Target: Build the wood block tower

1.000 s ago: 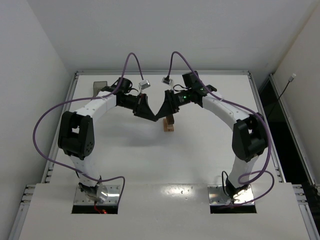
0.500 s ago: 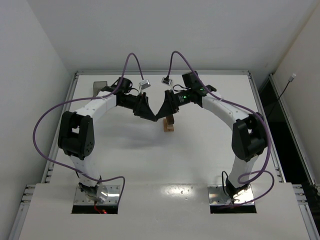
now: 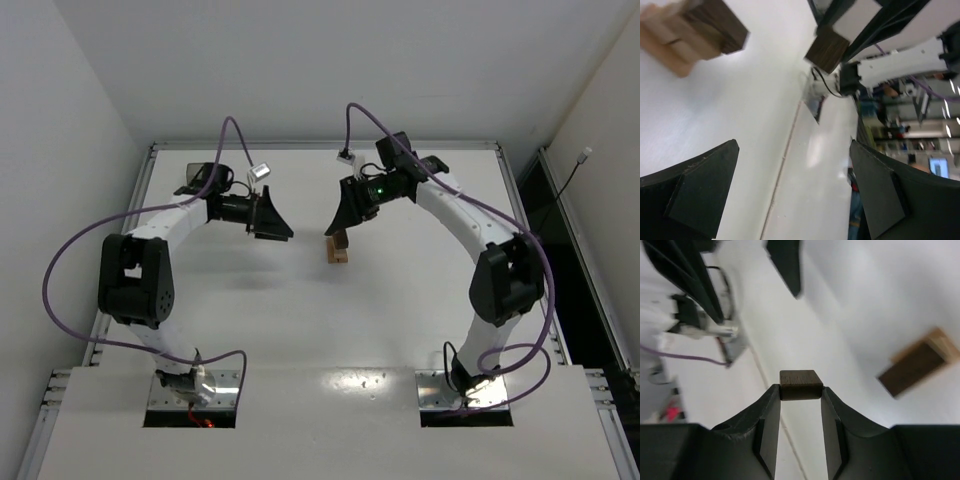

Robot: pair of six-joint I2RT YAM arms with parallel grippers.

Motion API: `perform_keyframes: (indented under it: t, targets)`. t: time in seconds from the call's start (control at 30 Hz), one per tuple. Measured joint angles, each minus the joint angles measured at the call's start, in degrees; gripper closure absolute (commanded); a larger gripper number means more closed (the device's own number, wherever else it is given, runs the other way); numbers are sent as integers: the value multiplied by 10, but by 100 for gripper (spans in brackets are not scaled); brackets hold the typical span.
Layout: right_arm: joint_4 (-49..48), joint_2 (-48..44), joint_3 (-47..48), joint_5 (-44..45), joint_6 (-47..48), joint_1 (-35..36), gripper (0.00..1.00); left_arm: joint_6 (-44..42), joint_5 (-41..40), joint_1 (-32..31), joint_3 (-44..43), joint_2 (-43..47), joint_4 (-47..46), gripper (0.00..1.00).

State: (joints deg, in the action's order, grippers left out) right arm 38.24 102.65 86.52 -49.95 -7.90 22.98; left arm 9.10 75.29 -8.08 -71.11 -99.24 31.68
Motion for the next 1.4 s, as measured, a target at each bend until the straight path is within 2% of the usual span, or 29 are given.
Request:
perform_keyframes:
  t: [0.13,0.37,0.6,0.93,1.4]
  targets:
    - [106,16,95,88,67,-6,100,40,-50,21,37,38,-56,8]
    - [188,75,174,185,110,-7,100,82,-98,21,59,67,-121,8]
    - [208,122,188,258,105,-5,100,95,-122,21,61,67,-137,8]
    - [204,125,212,289,82,2,100,106,-128,21,61,67,-147,8]
    - [200,126,221,405,26,81,100,109,-136,21,61,67,-155,8]
